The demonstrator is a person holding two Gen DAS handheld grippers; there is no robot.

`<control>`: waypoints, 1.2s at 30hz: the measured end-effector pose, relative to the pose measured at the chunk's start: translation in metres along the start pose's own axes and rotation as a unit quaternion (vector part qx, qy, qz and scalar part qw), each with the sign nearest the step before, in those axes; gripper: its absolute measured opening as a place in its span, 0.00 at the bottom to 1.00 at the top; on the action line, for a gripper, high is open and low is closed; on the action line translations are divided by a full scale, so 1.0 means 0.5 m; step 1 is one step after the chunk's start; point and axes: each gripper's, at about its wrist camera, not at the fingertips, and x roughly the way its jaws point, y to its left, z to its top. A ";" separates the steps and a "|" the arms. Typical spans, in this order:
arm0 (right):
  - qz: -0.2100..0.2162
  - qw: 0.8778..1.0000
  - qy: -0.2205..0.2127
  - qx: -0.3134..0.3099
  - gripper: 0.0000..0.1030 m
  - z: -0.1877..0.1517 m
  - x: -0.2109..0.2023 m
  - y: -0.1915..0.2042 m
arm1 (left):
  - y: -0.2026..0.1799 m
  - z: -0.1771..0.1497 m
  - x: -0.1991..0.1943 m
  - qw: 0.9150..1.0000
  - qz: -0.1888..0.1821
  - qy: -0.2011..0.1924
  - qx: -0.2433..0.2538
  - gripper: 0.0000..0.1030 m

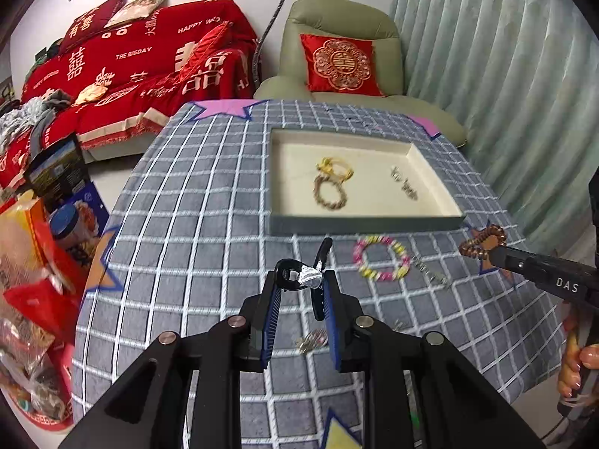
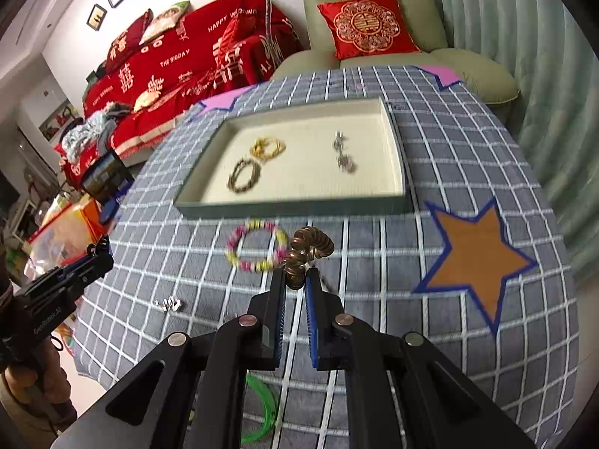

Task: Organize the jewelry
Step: 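Carry the silver charm and brown bead bracelet over the white tray with both grippers, then open the right gripper to drop the brown coil while the left releases its silver charm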

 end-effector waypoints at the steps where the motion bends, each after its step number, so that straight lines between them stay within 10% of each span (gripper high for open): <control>1: 0.002 1.000 -0.003 0.000 0.11 0.012 -0.002 -0.002 | -0.002 0.009 0.000 1.000 -0.003 -0.001 0.000 0.30; 17: 0.027 0.999 -0.002 -0.017 0.11 0.200 0.093 -0.028 | -0.073 0.202 0.170 0.999 0.006 0.005 0.035 0.30; 36: 0.028 0.998 0.054 0.011 0.11 0.234 0.303 -0.074 | -0.080 0.201 0.391 0.996 0.051 0.062 0.049 0.30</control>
